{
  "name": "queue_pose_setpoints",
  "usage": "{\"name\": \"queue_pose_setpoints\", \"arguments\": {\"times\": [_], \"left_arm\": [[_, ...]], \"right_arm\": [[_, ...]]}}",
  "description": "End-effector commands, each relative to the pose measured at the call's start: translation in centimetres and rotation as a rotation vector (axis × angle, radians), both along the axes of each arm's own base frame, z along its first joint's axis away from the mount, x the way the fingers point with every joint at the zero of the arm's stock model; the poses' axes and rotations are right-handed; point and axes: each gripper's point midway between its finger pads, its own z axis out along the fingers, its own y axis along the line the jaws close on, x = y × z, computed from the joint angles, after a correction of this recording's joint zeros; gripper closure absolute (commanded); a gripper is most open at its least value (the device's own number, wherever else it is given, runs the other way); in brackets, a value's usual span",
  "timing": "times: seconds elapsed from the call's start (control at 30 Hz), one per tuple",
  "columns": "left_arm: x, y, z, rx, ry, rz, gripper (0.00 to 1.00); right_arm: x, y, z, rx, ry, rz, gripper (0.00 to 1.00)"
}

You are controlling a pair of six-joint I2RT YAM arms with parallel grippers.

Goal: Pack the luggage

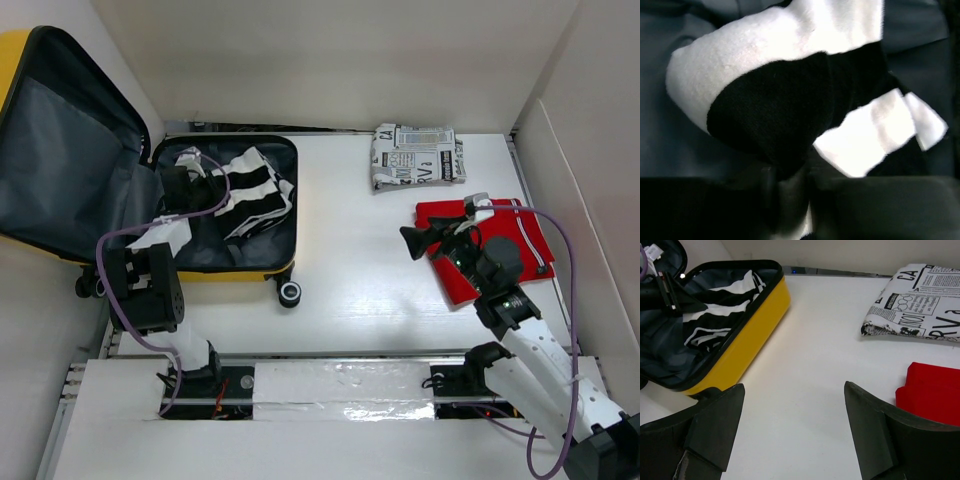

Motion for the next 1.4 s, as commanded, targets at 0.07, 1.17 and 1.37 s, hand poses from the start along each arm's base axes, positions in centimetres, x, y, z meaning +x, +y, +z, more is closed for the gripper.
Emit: {"name": "queue_pose_setpoints", "arguments": {"times": [0.07,1.17,1.37], "left_arm": [[-1.7,3.6,1.5,0.097,-0.004,0.198,0.53],[-16.6,-47.3,2.9,-0.161,-0.004,-0.657,0.54],[-16.8,-51.4,-0.6,-0.278,0.073,-0.624,0.36]], "right_arm": [[0.1,-0.4,2.0,-0.002,-0.047,-0.021,0.14],[-3.4,-9.2,13.2,0.102,-0.182,-0.411,0.17],[-3.0,-6.6,13.5,0.037,-0.164,-0.272,0.09]]}}
